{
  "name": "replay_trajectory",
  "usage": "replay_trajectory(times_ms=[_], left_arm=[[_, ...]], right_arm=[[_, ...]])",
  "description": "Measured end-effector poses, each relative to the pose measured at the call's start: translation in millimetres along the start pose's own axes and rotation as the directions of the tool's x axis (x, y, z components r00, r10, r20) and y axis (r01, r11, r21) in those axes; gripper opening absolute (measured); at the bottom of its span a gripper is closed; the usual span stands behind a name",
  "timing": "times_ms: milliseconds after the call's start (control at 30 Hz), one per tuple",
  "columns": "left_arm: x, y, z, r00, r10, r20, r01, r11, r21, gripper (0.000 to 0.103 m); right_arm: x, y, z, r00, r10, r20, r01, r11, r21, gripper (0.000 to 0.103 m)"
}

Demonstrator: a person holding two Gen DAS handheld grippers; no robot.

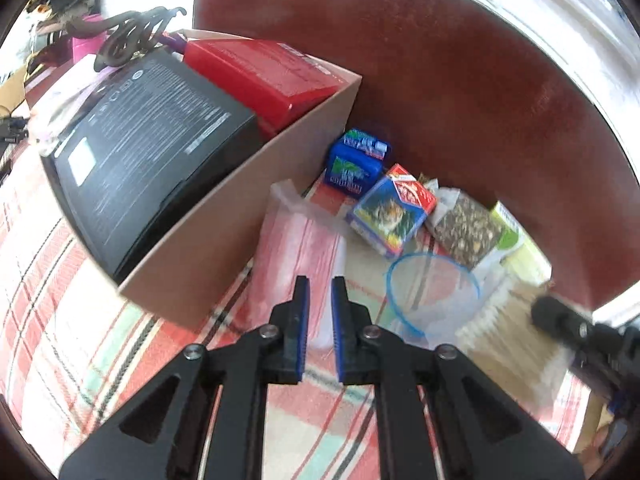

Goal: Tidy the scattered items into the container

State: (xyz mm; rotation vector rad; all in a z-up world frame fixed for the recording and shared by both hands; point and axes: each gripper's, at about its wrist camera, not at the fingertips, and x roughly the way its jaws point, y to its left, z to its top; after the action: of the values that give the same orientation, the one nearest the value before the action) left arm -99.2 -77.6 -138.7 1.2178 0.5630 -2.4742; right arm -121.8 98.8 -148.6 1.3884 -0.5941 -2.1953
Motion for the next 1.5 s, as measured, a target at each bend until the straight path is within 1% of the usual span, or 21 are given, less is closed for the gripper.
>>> replay_trajectory(times_ms=[100, 133, 200, 233, 267, 367, 500, 600, 700, 733, 833, 967, 1033, 1167, 1233, 1300, 1367, 1400, 1433, 1467, 1500], left_arm=[[0.6, 5.0, -9.0, 1.0, 0.008, -0.022, -0.008, 1.0, 0.023, 0.01], [1.7, 8.7, -10.4, 0.999, 0.009, -0.036, -0.009, 1.0, 0.021, 0.013], [4.8, 21.1, -12.9, 0.998, 0.001, -0.058, -0.002, 1.0, -0.008, 0.021], [6.4, 27.6, -14.7, 0.997, -0.009, -0.07, 0.007, 1.0, -0.025, 0.032], [8.2, 31.5, -16.3, 0.997, -0.016, -0.075, 0.013, 0.999, -0.039, 0.04], [10.3, 43.6, -20.6, 0.996, -0.062, -0.07, 0.056, 0.995, -0.077, 0.05], [18.3, 46.4, -23.8, 0.994, -0.083, -0.067, 0.08, 0.995, -0.052, 0.055], [28.6, 53.4, -22.4, 0.992, -0.112, -0.062, 0.106, 0.99, -0.095, 0.056], [38.3, 61.8, -17.7, 0.991, -0.126, -0.049, 0.118, 0.984, -0.133, 0.056], [44.0, 65.2, -16.1, 0.984, -0.167, -0.059, 0.155, 0.974, -0.164, 0.056], [53.0, 64.3, -14.3, 0.974, -0.213, -0.072, 0.197, 0.963, -0.185, 0.056], [54.8, 60.5, -15.4, 0.974, -0.22, -0.054, 0.206, 0.959, -0.195, 0.059], [54.2, 60.0, -15.2, 0.976, -0.213, -0.039, 0.2, 0.956, -0.217, 0.06], [53.4, 55.1, -15.4, 0.982, -0.186, -0.028, 0.175, 0.96, -0.22, 0.063], [53.4, 52.3, -15.8, 0.986, -0.166, -0.029, 0.156, 0.964, -0.215, 0.063], [52.8, 49.6, -16.8, 0.987, -0.156, -0.024, 0.147, 0.965, -0.218, 0.063], [51.2, 40.3, -16.3, 0.985, -0.172, -0.021, 0.165, 0.966, -0.2, 0.057], [52.9, 34.5, -15.7, 0.983, -0.179, -0.035, 0.17, 0.969, -0.182, 0.057], [58.0, 25.9, -15.9, 0.98, -0.188, -0.064, 0.176, 0.97, -0.166, 0.053], [62.6, 21.8, -16.8, 0.979, -0.187, -0.081, 0.172, 0.971, -0.165, 0.046], [67.8, 18.8, -17.6, 0.977, -0.193, -0.09, 0.176, 0.97, -0.166, 0.046]], right_arm=[[3.6, 1.4, 0.1, 1.0, 0.011, -0.012, -0.011, 1.0, 0.006, 0.027], [4.3, 5.4, 1.6, 1.0, 0.016, -0.016, -0.016, 1.0, -0.008, 0.027], [4.5, 10.5, 4.1, 1.0, 0.023, -0.018, -0.023, 1.0, -0.02, 0.027], [3.7, 14.4, 6.7, 0.999, 0.037, -0.017, -0.037, 0.999, -0.02, 0.027], [2.5, 18.8, 9.6, 0.998, 0.054, -0.016, -0.055, 0.998, -0.024, 0.027], [4.8, 52.7, 26.1, 0.992, 0.121, -0.025, -0.123, 0.987, -0.105, 0.027], [24.4, 101.4, 53.9, 0.974, 0.22, -0.057, -0.227, 0.957, -0.181, 0.027], [49.4, 146.0, 77.2, 0.958, 0.271, -0.093, -0.286, 0.926, -0.247, 0.027], [80.7, 185.4, 91.4, 0.952, 0.272, -0.141, -0.303, 0.904, -0.301, 0.027], [90.9, 195.9, 93.8, 0.951, 0.267, -0.159, -0.305, 0.899, -0.314, 0.027], [104.5, 212.1, 93.6, 0.953, 0.245, -0.181, -0.295, 0.889, -0.35, 0.027], [102.0, 198.8, 87.0, 0.959, 0.217, -0.18, -0.269, 0.9, -0.343, 0.027], [96.7, 177.9, 82.2, 0.968, 0.188, -0.169, -0.235, 0.917, -0.323, 0.027], [85.9, 130.1, 76.9, 0.976, 0.159, -0.146, -0.191, 0.953, -0.236, 0.027], [77.9, 112.1, 75.6, 0.982, 0.139, -0.129, -0.164, 0.964, -0.211, 0.027], [71.1, 98.5, 75.6, 0.983, 0.138, -0.117, -0.158, 0.97, -0.184, 0.027], [64.9, 87.0, 75.1, 0.985, 0.134, -0.105, -0.15, 0.975, -0.165, 0.027], [63.2, 82.3, 75.0, 0.986, 0.131, -0.102, -0.146, 0.977, -0.158, 0.027], [63.6, 77.3, 74.0, 0.987, 0.124, -0.106, -0.139, 0.978, -0.154, 0.027], [64.5, 74.1, 73.5, 0.988, 0.113, -0.11, -0.129, 0.98, -0.153, 0.027], [65.1, 69.1, 72.3, 0.988, 0.102, -0.115, -0.119, 0.981, -0.152, 0.027]])
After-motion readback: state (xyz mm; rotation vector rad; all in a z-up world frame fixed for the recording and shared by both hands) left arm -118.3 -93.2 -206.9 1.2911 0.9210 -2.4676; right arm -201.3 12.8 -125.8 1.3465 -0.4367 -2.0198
